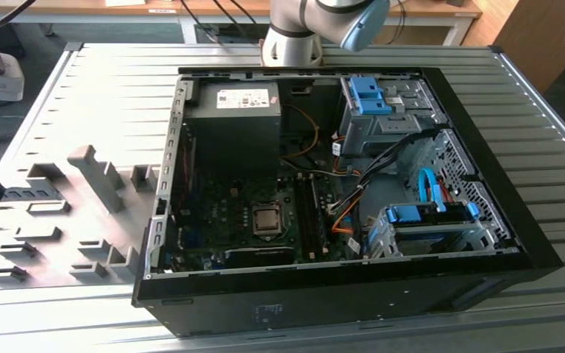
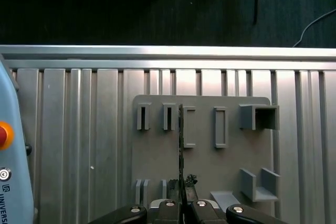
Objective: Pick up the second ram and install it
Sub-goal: 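Pick up the second ram and move it above second insertion slot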
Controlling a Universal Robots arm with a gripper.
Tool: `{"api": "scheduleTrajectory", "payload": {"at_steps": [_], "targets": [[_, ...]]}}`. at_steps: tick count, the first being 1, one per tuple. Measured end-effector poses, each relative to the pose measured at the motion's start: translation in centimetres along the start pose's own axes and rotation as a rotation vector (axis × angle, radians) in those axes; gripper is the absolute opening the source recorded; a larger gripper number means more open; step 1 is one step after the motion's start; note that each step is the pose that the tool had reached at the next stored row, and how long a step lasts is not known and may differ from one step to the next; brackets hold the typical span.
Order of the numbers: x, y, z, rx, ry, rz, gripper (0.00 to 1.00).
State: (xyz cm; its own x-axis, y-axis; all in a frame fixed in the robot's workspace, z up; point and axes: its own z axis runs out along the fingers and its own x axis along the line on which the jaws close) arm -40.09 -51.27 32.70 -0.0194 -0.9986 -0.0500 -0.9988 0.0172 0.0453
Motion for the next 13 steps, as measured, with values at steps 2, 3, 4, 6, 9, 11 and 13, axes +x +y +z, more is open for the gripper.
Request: {"api": "scheduleTrajectory", "payload": {"at_steps": [2,3,4,6,9,11,13], "targets": [[-0.01,0.01,-0.15,0.0000,0.0000,0.000,0.14],[-0.01,0.01,-0.22,0.0000,0.0000,0.000,0.14],[-0.01,0.02,-0.30,-0.0001,0.0001,0.000,0.14],[-0.02,0.02,-0.44,0.0000,0.0000,0.000,0.14],[-0.03,0.03,-0.66,-0.0001,0.0001,0.000,0.14],[-0.04,0.04,-0.81,0.0000,0.0001,0.000,0.14],[-0.05,0.05,-0.96,-0.0001,0.0001,0.000,0.14]]}}
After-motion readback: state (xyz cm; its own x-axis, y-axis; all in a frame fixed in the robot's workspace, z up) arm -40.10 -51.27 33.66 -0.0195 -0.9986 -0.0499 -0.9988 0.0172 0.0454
